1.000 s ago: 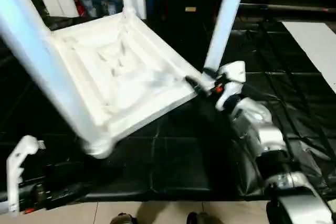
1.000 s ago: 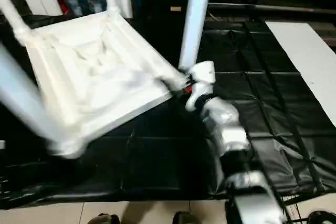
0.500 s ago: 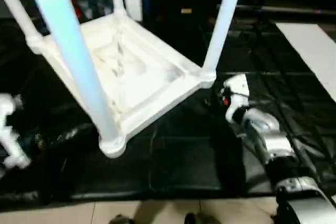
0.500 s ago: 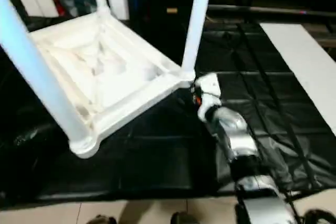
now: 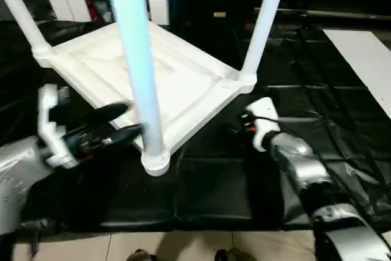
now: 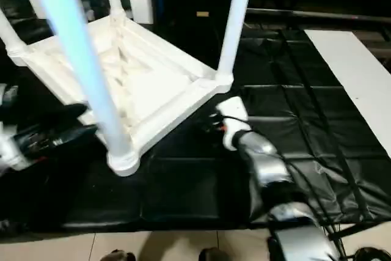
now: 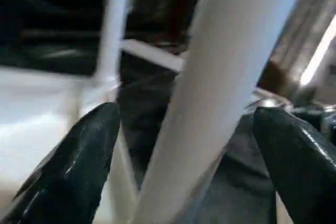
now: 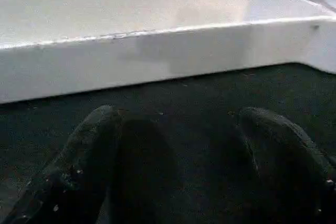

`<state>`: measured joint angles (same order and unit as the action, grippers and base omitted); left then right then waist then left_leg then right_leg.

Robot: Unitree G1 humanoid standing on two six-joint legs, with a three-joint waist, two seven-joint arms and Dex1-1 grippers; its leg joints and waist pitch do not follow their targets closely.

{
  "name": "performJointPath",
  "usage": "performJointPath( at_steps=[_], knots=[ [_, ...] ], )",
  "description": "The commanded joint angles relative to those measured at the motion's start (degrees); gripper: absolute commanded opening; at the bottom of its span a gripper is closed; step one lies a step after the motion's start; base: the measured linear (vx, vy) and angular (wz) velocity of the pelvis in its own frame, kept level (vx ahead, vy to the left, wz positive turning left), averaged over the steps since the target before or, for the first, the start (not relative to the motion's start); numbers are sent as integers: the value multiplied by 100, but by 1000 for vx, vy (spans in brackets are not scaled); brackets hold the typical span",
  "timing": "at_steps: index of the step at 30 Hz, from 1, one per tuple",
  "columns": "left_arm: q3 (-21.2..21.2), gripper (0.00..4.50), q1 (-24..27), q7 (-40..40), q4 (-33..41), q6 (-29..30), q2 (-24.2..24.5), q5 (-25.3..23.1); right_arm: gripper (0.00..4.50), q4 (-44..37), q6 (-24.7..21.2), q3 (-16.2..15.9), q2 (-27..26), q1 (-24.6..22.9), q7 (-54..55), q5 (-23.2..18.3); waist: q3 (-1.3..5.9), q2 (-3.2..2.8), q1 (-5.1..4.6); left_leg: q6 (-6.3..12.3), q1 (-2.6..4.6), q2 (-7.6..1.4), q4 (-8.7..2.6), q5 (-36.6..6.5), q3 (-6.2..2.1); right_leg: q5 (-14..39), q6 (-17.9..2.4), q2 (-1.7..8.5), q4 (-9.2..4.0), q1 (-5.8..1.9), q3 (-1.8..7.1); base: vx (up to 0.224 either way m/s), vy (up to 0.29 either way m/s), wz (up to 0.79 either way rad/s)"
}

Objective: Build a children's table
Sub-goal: Rotate table base

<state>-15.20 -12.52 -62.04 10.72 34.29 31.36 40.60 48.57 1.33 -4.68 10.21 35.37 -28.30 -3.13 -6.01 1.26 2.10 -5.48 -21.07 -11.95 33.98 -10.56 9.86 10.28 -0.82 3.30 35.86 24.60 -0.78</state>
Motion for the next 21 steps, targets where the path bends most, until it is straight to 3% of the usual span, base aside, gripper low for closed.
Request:
performJointPath(
  at_steps=[1,4,9,11,16,18,21],
  knots=[
    [237,442,-111,-38,-74,-30,-45,-45,389,101,58,4,6,119,80,39,392,-47,3,159,34,2,-370,-848,75,533,-1350,232,-337,-343,164,0,0,0],
    [650,442,-374,-280,-203,256,-96,76,389,318,134,-13,-126,326,137,142,397,-59,-10,140,40,8,-371,-852,75,568,-1347,234,-325,-335,162,0,0,0],
    [974,442,-652,-53,-421,-64,-242,-377,389,467,227,33,-204,450,202,126,412,-52,-21,176,28,7,-358,-719,77,270,-1385,224,-308,-357,165,0,0,0],
    [1149,442,-840,24,-275,-7,-465,-292,389,570,261,22,-295,492,260,141,424,-67,-9,199,36,-3,-348,-644,83,78,-1461,230,-293,-355,165,0,0,0],
    [1565,442,-1054,152,104,106,-827,-163,389,686,320,-66,-449,495,232,217,414,-30,-4,216,9,-10,-352,-706,81,134,-1486,238,-288,-375,161,0,0,0],
    [1922,442,-1196,248,228,54,-1143,-235,389,777,386,-116,-554,507,236,261,417,-25,-1,214,16,-16,-351,-696,82,161,-1469,242,-293,-375,162,0,0,0],
    [2066,442,-1284,285,172,-6,-1329,-316,389,802,412,-125,-595,519,225,261,421,-6,-17,239,-13,-1,-343,-619,80,51,-1466,236,-281,-396,160,0,0,0]
  ],
)
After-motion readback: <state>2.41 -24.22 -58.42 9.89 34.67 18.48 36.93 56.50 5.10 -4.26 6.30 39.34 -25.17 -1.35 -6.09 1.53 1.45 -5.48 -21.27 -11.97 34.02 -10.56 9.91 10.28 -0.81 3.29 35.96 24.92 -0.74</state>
